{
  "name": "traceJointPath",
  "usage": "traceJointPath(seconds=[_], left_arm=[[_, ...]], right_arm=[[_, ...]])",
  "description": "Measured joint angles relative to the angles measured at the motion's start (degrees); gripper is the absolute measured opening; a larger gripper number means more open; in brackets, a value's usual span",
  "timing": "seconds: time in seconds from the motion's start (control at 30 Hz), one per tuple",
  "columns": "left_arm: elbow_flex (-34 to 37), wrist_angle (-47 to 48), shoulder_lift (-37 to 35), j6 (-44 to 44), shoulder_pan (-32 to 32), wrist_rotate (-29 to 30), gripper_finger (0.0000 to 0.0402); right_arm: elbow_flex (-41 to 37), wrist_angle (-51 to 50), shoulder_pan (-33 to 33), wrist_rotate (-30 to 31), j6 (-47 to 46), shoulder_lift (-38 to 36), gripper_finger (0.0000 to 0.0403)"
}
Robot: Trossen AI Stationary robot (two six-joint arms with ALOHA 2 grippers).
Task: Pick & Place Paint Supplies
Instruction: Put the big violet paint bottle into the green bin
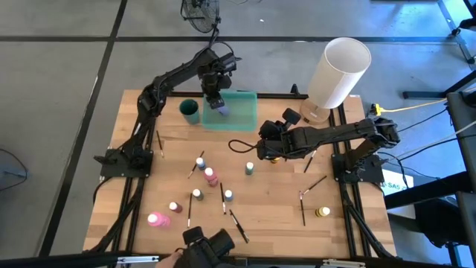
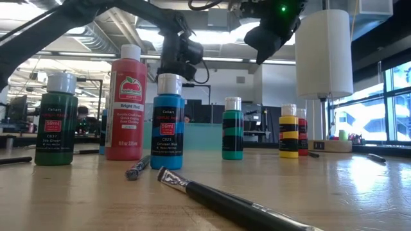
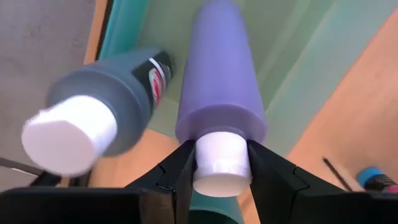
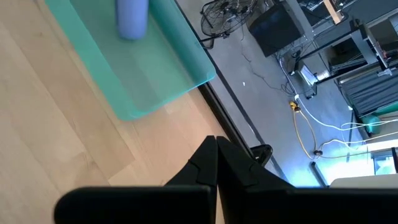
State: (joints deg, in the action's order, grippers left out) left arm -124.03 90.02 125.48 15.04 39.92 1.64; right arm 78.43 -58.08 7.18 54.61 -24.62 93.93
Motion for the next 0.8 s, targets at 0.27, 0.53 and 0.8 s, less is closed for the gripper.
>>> traceJointPath(seconds=[0.27,0.53,0.8], left_arm=[[0.1,-0.7,0.1,5.9,-0.6,1.9,0.0127],[-0.4,-2.3,0.1,7.8,-0.9,6.7,0.0127],[-0.5,-1.3,0.1,10.2,-1.7,8.1,0.0119]], right_arm=[[0.0,0.2,0.0,0.1,0.0,0.0,0.0001],[0.0,0.3,0.0,0.2,0.0,0.0,0.0001],[0.0,0.2,0.0,0.3,0.0,0.0,0.0001]])
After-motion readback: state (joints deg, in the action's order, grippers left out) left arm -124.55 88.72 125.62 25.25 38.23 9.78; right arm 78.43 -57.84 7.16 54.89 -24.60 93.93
